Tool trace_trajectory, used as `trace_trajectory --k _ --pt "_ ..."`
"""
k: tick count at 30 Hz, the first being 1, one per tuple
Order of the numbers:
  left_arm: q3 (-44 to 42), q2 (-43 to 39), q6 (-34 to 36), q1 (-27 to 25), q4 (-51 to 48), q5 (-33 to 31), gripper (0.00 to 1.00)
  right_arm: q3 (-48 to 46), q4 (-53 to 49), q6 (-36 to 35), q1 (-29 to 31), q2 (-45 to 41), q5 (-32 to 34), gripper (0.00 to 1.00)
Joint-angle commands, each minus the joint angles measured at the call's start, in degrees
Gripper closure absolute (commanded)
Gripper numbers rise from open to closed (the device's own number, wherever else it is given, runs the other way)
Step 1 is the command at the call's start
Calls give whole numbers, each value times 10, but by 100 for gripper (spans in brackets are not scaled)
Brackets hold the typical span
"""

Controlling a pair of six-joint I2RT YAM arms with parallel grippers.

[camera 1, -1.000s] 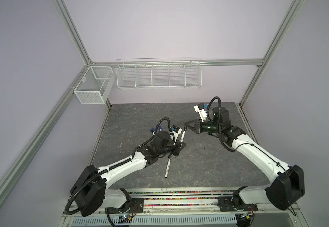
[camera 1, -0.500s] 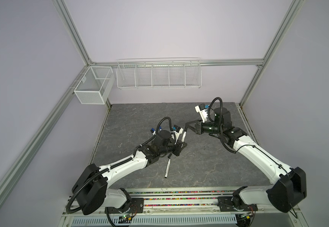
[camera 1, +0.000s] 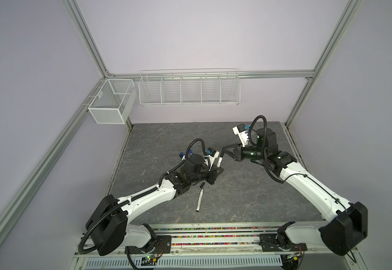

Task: Insert the pens into the pen caps
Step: 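Lower the black cap with the right gripper onto the held marker tip, then press the black cap down onto the marker with the right gripper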

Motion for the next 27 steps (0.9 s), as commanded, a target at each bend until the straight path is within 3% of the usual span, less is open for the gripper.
trace_trajectory --k 1,9,17,22,25,27 --pt "17 -16 16 4 78 -25 100 1 -61 -22 12 9 -66 93" --pt "-13 -23 23 2 185 -86 100 27 -110 -73 34 16 -115 89" --pt "-55 -36 126 -13 319 -153 100 56 -117 -73 31 3 -73 87" --pt "-76 -41 136 -15 354 -166 100 79 -115 -73 27 -3 -62 84" --pt "-84 -40 135 -19 358 -165 100 89 -113 -75 24 -9 -45 78" --pt "-90 -38 129 -21 358 -165 100 91 -110 -71 20 -14 -28 63"
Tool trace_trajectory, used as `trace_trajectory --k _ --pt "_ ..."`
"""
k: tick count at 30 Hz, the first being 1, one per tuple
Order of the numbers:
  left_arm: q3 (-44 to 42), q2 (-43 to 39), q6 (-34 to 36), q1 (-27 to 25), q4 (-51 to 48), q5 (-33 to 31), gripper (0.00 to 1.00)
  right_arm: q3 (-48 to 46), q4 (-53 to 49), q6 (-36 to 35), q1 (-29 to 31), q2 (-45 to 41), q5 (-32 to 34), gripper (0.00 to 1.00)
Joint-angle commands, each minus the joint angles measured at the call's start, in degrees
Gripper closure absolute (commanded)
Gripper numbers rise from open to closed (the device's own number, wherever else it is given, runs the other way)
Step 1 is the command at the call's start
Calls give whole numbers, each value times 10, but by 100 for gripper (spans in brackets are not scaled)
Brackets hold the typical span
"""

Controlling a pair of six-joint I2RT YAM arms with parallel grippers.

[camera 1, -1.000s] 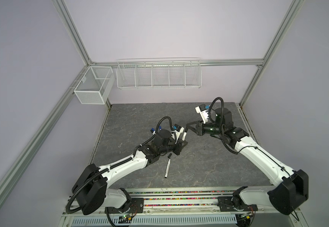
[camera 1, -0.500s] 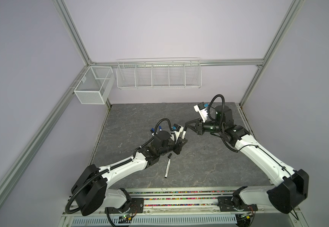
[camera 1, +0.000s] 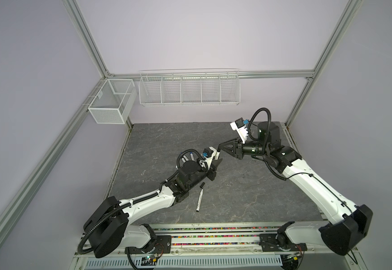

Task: Insert the pens into the pen caps
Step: 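Press the black cap down onto the marker with the right gripper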

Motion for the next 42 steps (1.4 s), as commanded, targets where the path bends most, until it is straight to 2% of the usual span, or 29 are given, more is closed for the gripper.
trace_trajectory --k 1,4,7,14,22,26,31,33,38,42 --pt "-5 -18 4 -3 67 -27 100 3 -34 -4 0 -18 15 57" --pt "-11 -16 0 -12 61 -34 100 -3 -18 5 -6 -35 48 45" --pt "-14 -9 -5 -18 48 -36 100 -5 -4 6 -7 -50 72 43" --pt "-17 14 -34 -30 48 -27 100 13 23 22 0 -26 46 43" --pt "-8 30 -46 -44 50 -28 100 36 45 38 28 21 34 48" --pt "-5 33 -54 -44 47 -27 100 34 46 43 39 31 31 55" --pt "-1 33 -57 -45 45 -25 100 21 42 44 40 32 34 79" --pt "5 31 -61 -45 44 -22 100 15 40 41 40 29 33 85" --pt "44 19 -71 -43 42 19 100 -4 29 41 33 30 15 90" --pt "91 4 -116 -24 54 112 100 -33 30 53 6 36 -25 92"
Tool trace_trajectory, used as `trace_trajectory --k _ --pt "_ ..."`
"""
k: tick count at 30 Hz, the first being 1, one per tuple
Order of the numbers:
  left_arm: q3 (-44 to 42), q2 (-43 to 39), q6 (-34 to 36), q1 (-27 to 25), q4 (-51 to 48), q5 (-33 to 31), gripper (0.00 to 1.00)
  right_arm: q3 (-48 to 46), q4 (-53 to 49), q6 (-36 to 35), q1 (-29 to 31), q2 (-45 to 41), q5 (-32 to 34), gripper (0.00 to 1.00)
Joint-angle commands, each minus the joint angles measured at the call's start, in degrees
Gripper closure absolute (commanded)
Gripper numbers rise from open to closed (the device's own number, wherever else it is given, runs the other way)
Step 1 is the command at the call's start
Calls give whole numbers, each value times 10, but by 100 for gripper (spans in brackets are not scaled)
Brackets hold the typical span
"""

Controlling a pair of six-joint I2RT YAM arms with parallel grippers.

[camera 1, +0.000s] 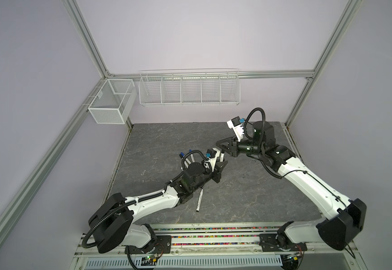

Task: Insert the pens into the pen caps
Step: 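Press the black cap down onto the marker with the right gripper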

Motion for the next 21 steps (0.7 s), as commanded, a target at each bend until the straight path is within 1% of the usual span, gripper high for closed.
trace_trajectory --k 1,4,6,9,13,17,19,21 --pt "77 -29 -44 17 81 114 100 -37 -33 17 -13 12 -71 92" --pt "106 -28 -110 53 126 203 100 -39 -54 13 -26 25 -116 92" --pt "118 -29 -139 72 154 232 100 -37 -67 11 -28 32 -142 92" --pt "129 -37 -147 89 176 232 100 -33 -95 5 -29 41 -178 92" --pt "134 -49 -146 114 199 213 100 -33 -140 -13 -29 46 -184 93" --pt "126 -55 -191 161 261 200 100 -30 -196 -40 -29 48 -155 93" --pt "120 -58 -215 184 287 197 100 -31 -214 -52 -29 42 -124 93" --pt "118 -62 -217 196 292 196 100 -33 -222 -60 -30 35 -97 93"
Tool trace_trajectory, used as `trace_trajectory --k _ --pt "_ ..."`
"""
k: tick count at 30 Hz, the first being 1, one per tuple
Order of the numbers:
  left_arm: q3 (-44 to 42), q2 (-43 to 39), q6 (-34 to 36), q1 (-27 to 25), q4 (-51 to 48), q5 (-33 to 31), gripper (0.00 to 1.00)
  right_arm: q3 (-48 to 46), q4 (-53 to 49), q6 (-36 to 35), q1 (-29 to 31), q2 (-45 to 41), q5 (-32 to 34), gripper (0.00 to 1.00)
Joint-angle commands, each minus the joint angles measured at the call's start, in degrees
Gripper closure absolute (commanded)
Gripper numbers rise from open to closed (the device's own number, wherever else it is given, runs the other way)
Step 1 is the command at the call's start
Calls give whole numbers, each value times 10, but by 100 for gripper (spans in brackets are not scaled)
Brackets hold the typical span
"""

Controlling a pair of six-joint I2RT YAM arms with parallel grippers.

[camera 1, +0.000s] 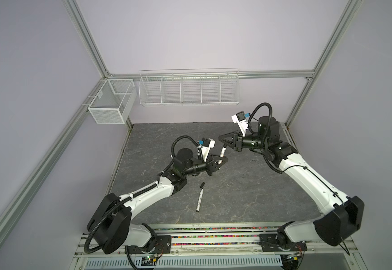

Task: Insert the pens into the pen caps
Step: 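Press the black cap down onto the marker with the right gripper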

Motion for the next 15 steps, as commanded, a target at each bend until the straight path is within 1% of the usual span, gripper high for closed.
trace_trajectory --k 1,4,6,11,13,15 --pt "71 -65 -53 63 285 -118 100 -52 -250 -42 14 10 -19 93" --pt "80 -75 -17 62 226 -116 100 -50 -251 -35 -1 8 -14 93" --pt "82 -78 5 57 196 -116 100 -46 -251 -33 -3 10 -22 93" --pt "96 -66 81 5 116 -122 100 -40 -235 -27 4 13 -56 93" --pt "102 -53 89 -12 107 -124 100 -35 -231 -33 14 15 -68 93" --pt "99 -39 66 -15 135 -129 100 -29 -233 -41 29 20 -74 93"
